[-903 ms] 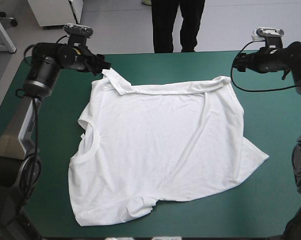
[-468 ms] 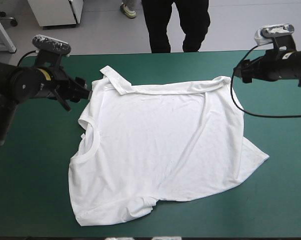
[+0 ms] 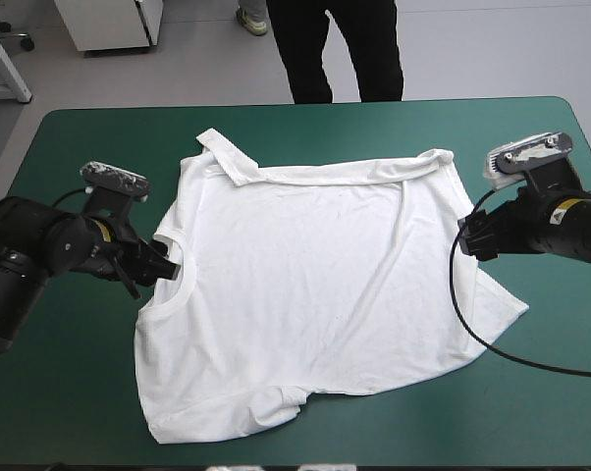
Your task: Fold the cloth
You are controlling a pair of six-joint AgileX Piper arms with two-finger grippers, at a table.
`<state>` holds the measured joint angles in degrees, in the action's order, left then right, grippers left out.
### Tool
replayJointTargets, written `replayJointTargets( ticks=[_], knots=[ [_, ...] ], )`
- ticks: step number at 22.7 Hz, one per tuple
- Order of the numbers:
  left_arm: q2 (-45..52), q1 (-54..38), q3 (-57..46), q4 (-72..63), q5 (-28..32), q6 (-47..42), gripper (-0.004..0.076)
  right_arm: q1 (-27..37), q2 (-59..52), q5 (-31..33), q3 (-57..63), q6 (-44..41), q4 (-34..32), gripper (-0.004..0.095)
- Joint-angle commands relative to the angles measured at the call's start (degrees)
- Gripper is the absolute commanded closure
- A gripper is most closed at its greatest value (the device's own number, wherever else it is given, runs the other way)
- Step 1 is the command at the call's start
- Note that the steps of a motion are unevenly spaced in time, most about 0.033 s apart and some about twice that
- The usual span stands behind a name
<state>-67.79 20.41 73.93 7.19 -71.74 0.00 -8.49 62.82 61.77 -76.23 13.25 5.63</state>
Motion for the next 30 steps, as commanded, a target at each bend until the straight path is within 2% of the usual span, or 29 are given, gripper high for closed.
replayJointTargets(
  ticks=[1,5,10,18,23,26,28,30],
  knots=[
    [-1.44,0.11,-5.43,3.31,-0.51,-0.93,0.0209,-0.16,-3.8,-3.54,0.75,-0.55,-2.23,0.0117],
    [-5.4,-4.61,-14.06,0.97,6.68,-0.3,0.0209,-0.16,-4.17,-3.55,0.9,-0.55,-2.74,0.0121],
    [-10.32,-9.6,-15.22,-0.41,12.55,1.64,0.0209,-0.16,-4.17,-4.03,0.9,-0.55,-2.74,0.0121],
    [-22.38,-12.58,-15.22,-7.19,14.08,6.11,0.021,-0.2,-3.96,-4.33,0.9,-0.55,-2.74,0.0127],
    [-26.24,-12.58,-15.22,-8.98,14.08,7.16,0.0213,-0.2,-3.96,-4.33,0.9,-0.55,-2.74,0.0141],
    [-27.49,-12.58,-15.22,-9.16,13.74,7.16,0.0282,-0.2,-3.96,-4.41,0.9,-0.55,-2.74,0.0141],
    [-27.87,-12.58,-15.22,-9.16,13.62,7.16,0.0384,-0.2,-3.96,-4.41,0.9,-0.96,-2.74,0.0141],
    [-27.91,-12.58,-15.22,-9.7,13.74,7.04,0.0526,-0.2,-3.96,-4.41,0.9,-0.97,-2.74,0.0144]
  ],
)
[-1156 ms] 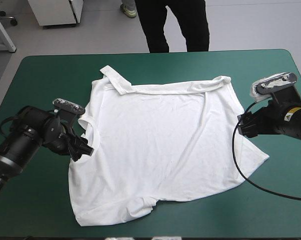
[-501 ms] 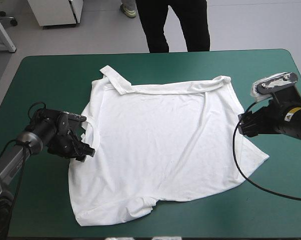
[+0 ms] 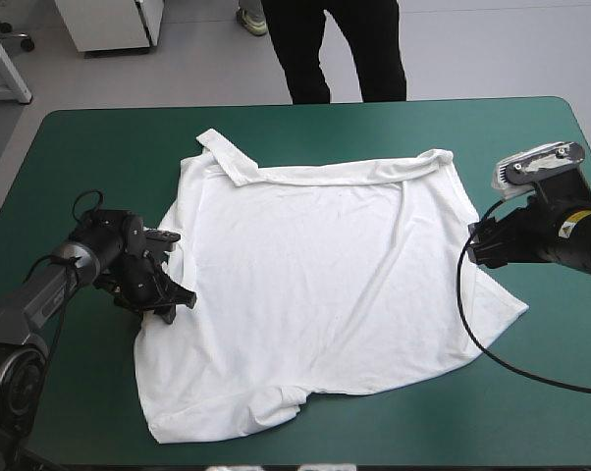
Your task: Fold the cloth
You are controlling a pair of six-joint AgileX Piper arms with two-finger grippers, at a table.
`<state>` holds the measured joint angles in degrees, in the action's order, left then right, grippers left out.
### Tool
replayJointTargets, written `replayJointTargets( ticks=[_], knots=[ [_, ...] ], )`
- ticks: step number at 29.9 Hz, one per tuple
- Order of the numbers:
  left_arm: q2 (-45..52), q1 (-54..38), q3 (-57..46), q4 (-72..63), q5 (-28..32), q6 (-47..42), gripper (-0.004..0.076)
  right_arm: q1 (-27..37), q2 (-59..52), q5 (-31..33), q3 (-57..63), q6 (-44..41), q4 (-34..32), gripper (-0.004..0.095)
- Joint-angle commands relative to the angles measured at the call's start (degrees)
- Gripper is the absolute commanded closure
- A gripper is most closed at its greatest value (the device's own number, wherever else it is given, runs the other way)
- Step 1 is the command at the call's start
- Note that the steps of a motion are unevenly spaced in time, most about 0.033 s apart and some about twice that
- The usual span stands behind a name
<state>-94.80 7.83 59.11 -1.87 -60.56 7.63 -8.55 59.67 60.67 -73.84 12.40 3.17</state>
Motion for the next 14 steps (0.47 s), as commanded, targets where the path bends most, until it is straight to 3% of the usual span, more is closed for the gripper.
replayJointTargets(
  ticks=[1,3,7,14],
  knots=[
    [-0.9,-0.01,-0.4,-0.73,2.82,-0.7,0.0601,-0.15,-0.81,-3.31,-1.5,-0.23,-0.27,0.0144],
    [-0.9,-0.01,-0.4,-0.78,2.93,-0.7,0.0727,-0.15,-0.81,-3.31,-1.5,-0.34,-0.27,0.0144],
    [-0.76,-0.01,-0.4,3.65,2.82,-5.43,0.0733,-0.15,-0.81,-3.75,-1.5,-0.8,-0.27,0.0145],
    [2.13,-0.42,0.27,23.71,1.15,-17.33,0.0733,-0.15,-0.81,-3.98,-1.5,-1.23,0.38,0.0163]
  ],
)
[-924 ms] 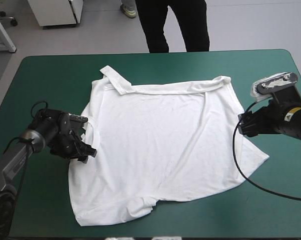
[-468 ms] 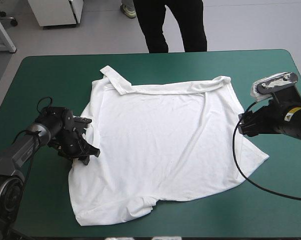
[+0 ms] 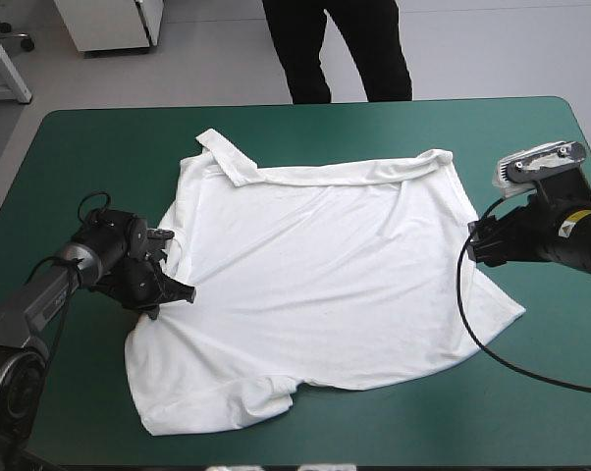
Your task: Fold the cloth
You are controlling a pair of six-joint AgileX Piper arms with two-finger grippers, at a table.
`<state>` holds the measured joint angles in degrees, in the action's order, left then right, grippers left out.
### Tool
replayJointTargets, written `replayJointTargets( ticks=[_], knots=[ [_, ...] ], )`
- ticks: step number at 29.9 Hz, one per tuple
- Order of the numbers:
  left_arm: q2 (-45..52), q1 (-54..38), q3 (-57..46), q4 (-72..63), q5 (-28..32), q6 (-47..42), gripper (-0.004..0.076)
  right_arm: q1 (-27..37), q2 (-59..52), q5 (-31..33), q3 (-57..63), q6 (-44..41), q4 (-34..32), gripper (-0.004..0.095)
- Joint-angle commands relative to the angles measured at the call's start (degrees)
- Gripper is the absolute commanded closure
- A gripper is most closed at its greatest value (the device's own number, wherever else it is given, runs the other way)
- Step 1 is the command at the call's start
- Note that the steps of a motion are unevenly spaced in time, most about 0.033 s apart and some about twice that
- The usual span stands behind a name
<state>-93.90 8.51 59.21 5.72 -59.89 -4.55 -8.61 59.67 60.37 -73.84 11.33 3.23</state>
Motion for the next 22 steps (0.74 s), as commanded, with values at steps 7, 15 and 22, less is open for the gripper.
replayJointTargets(
  ticks=[7,15,22],
  knots=[
    [2.12,-10.66,7.51,18.01,-0.12,-4.84,0.0733,-0.08,-0.29,-5.2,-1.5,-0.16,1.89,0.0166],
    [0.52,-22.43,19.72,19.61,3.72,-3.7,0.0733,-6.68,2.57,-5.33,-1.5,-0.16,-0.65,0.0166],
    [-7.48,-27.61,31.42,19.48,3.85,-3.29,0.0733,-15.21,5.45,-5.0,-1.5,-0.16,-3.23,0.0166]
  ],
)
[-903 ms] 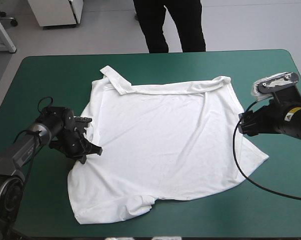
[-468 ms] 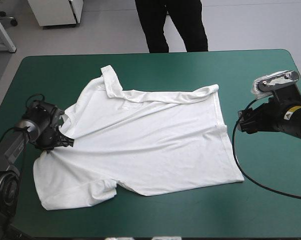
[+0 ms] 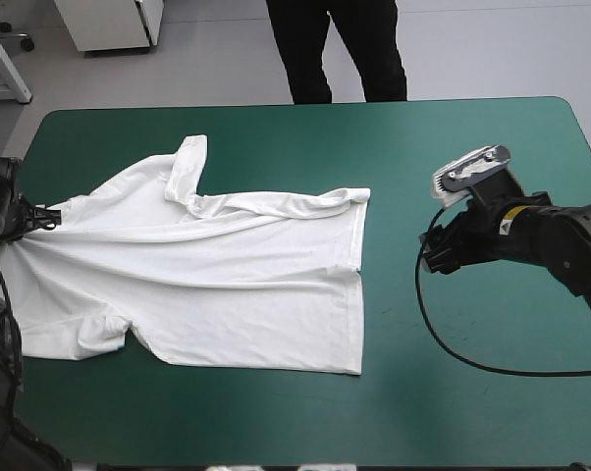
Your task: Fold the cloth
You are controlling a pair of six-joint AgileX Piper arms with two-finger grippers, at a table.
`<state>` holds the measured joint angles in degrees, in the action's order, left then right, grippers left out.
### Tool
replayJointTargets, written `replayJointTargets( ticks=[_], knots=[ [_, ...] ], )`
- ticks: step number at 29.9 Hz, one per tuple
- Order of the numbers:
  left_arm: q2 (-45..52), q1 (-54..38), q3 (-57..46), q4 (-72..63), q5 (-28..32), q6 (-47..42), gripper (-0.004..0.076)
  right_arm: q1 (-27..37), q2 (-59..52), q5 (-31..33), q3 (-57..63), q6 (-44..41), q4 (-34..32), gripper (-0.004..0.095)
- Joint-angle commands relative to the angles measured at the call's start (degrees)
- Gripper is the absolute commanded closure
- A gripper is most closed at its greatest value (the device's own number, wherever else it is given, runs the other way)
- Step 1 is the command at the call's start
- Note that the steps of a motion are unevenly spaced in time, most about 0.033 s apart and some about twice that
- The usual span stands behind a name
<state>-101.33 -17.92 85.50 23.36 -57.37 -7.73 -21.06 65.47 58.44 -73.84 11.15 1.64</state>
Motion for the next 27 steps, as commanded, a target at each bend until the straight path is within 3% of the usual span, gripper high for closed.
replayJointTargets(
  ticks=[1,8,13,16,20,22,27],
  knots=[
    [-1.47,-1.48,6.92,1.84,1.33,-0.11,0.0733,-3.61,-0.22,-3.08,-1.5,-0.25,-2.33,0.0166],
    [-7.89,-2.23,16.88,0.01,-0.82,0.06,0.0733,-6.08,0.15,-2.19,-1.5,-1.45,-5.19,0.0166],
    [-7.25,-2.23,18.92,-6.64,-3.77,5.9,0.0695,-6.08,0.15,-2.21,-1.5,-2.46,-6.02,0.0166],
    [-6.45,-2.23,19.15,-11.38,-7.59,10.12,0.0561,-6.08,0.15,-2.21,-1.5,-2.46,-6.02,0.0166],
    [-4.15,-2.23,19.15,-21.03,-13.32,15.13,0.026,-6.08,0.15,-2.21,-1.5,-2.55,-6.02,0.0166],
    [-1.64,-2.13,19.15,-27.02,-14.42,17.0,0.0149,-6.08,0.15,-2.21,-1.5,-3.06,-6.02,0.0166],
    [8.72,1.96,18.33,-36.13,-15.86,23.05,0.0125,-6.08,0.15,-0.78,-1.5,-4.84,-6.02,0.0166]
  ],
)
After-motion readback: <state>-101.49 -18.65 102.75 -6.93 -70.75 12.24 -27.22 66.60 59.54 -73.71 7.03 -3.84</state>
